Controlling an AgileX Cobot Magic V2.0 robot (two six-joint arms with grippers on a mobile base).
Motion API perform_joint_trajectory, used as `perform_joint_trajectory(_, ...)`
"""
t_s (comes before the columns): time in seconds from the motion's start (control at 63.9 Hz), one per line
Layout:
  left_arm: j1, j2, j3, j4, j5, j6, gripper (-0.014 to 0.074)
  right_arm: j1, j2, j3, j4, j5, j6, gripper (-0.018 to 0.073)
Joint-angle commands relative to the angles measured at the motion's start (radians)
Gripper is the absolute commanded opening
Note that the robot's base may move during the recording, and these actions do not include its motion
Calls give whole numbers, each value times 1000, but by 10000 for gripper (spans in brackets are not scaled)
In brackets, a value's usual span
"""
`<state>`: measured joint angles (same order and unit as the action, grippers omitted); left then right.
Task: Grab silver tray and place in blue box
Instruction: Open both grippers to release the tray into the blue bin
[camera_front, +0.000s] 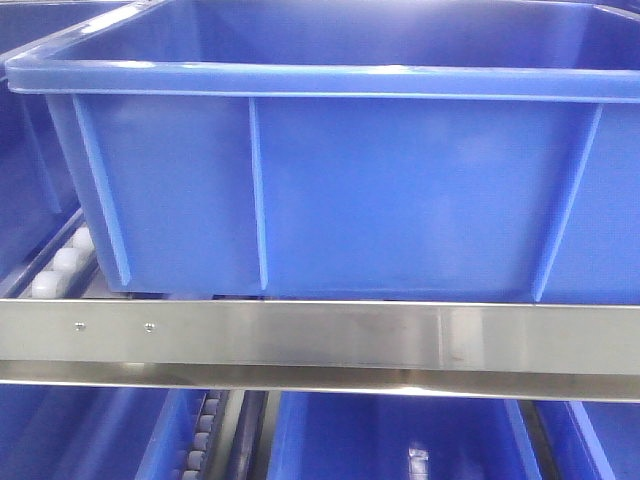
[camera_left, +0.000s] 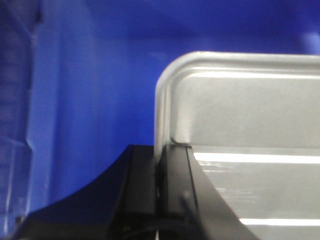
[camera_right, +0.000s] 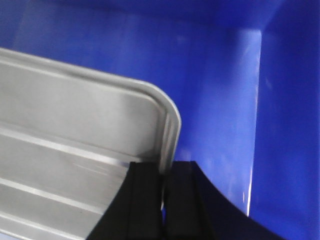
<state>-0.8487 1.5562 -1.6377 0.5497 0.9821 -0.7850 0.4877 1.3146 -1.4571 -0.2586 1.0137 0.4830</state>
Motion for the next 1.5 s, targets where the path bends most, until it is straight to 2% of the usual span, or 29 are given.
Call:
perform_joint_trajectory(0.0,39,3,-38,24,-166,4,-96,1,54,-65,-35,-101,-32,57)
perform_joint_trajectory(0.172,99,84,-38,24,-271,4,-96,1,165,-77,-106,-141,-32,57)
perform_joint_trajectory(0.344,126,175,-38,21,-286,4,-96,-2,260,-77,-179,-155,-32,57)
perform_joint_trajectory(0.564,137,229,-38,-22,-286,4,-83,-40,323,-77,-149,-192,-13,57)
perform_joint_trajectory(0.704,146,242,-38,-51,-292,4,0,-84,328,-78,-63,-202,-13,79)
perform_joint_trajectory(0.798,151,242,-38,-51,-305,4,116,-104,328,-78,-30,-201,-13,176)
perform_joint_trajectory(0.908,154,242,-41,-51,-319,28,297,-109,328,-78,-25,-199,-13,405)
perform_joint_trajectory(1.002,154,242,-54,-51,-314,46,389,-109,328,-78,-25,-196,-13,574)
perform_joint_trajectory(1.064,154,242,-61,-53,-310,46,424,-109,327,-78,-25,-193,-13,635)
perform_joint_trajectory(1.237,154,242,-117,-63,-250,53,433,-109,303,-78,-25,-191,-13,600)
perform_joint_trajectory(1.362,154,239,-200,-127,-127,160,431,-109,248,-78,-25,-191,-13,582)
perform_joint_trajectory(1.487,154,207,-255,-196,-49,253,428,-109,170,-78,-25,-193,-13,471)
